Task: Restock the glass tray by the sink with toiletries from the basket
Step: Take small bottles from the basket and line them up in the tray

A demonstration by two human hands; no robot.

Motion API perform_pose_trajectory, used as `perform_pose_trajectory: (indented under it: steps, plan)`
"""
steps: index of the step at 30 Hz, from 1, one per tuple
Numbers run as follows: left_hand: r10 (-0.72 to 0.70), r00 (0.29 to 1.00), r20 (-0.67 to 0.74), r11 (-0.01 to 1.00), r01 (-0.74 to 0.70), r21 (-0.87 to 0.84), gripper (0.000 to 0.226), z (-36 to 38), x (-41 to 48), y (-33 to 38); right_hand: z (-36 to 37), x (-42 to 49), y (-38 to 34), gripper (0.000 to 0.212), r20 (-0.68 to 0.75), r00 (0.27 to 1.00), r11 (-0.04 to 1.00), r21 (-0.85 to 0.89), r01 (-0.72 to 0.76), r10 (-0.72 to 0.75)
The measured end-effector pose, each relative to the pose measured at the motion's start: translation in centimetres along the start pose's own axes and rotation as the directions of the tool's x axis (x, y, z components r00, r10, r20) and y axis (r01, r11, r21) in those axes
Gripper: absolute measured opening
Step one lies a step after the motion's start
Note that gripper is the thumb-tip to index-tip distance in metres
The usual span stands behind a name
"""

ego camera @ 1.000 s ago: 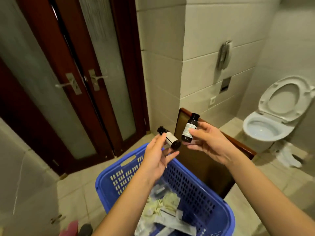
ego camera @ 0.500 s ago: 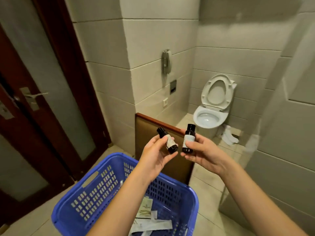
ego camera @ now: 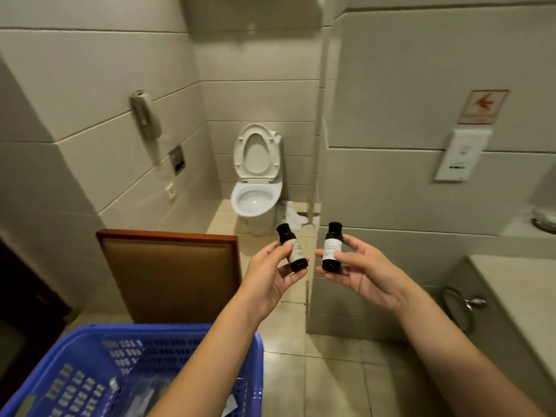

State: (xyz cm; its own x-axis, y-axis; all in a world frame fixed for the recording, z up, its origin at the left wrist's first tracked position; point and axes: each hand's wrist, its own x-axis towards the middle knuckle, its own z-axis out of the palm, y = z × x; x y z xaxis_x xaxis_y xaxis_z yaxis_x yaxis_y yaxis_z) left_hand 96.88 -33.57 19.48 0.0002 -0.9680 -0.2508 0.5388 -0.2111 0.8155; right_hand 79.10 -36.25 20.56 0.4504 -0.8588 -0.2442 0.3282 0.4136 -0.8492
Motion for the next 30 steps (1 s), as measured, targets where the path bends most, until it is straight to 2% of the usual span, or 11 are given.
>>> perform_pose_trajectory:
  steps: [3, 6, 8, 12, 16, 19, 23, 28, 30]
  plan:
    - [-0.025, 0.998, 0.051, 0.999, 0.023, 0.047, 0.009, 3.6, 0.1, -1.4, -2.8, -3.0, -1.3, 0.048, -0.068, 0.996, 0.997, 0.039, 0.066, -0.063]
    - [-0.022, 0.996, 0.092, 0.992, 0.010, 0.128, 0.012, 7.2, 0.0, -3.2, -5.5, -6.1, -2.5, 0.077, -0.129, 0.986, 0.991, 0.061, 0.115, -0.107]
    - [-0.032, 0.992, 0.123, 0.984, 0.010, 0.179, 0.021, 10.2, -0.3, -4.9, -7.6, -8.7, -3.3, 0.084, -0.169, 0.975, 0.986, 0.056, 0.155, -0.143]
    - [-0.079, 0.977, 0.200, 0.970, 0.029, 0.240, 0.018, 17.3, -1.8, -9.5, -12.5, -15.4, -4.6, 0.051, -0.271, 0.940, 0.974, 0.030, 0.223, -0.207]
    - [-0.163, 0.941, 0.296, 0.962, 0.085, 0.260, 0.010, 25.0, -4.9, -15.6, -19.1, -23.5, -4.5, 0.040, -0.416, 0.876, 0.966, -0.025, 0.257, -0.244]
    - [-0.241, 0.890, 0.387, 0.946, 0.127, 0.298, 0.009, 31.0, -7.5, -21.0, -24.3, -31.1, -4.0, 0.042, -0.522, 0.809, 0.959, -0.069, 0.275, -0.269]
    - [-0.377, 0.806, 0.457, 0.900, 0.200, 0.388, 0.014, 38.1, -11.1, -28.1, -29.6, -41.2, -2.8, 0.063, -0.665, 0.685, 0.948, -0.124, 0.295, -0.300]
    - [-0.550, 0.607, 0.574, 0.812, 0.228, 0.537, 0.012, 44.6, -16.4, -35.6, -32.7, -52.2, -0.4, 0.049, -0.824, 0.470, 0.922, -0.151, 0.357, -0.317]
    - [-0.609, 0.517, 0.601, 0.774, 0.225, 0.592, 0.010, 46.6, -18.6, -38.5, -33.4, -56.0, 1.1, 0.051, -0.881, 0.373, 0.914, -0.141, 0.381, -0.291]
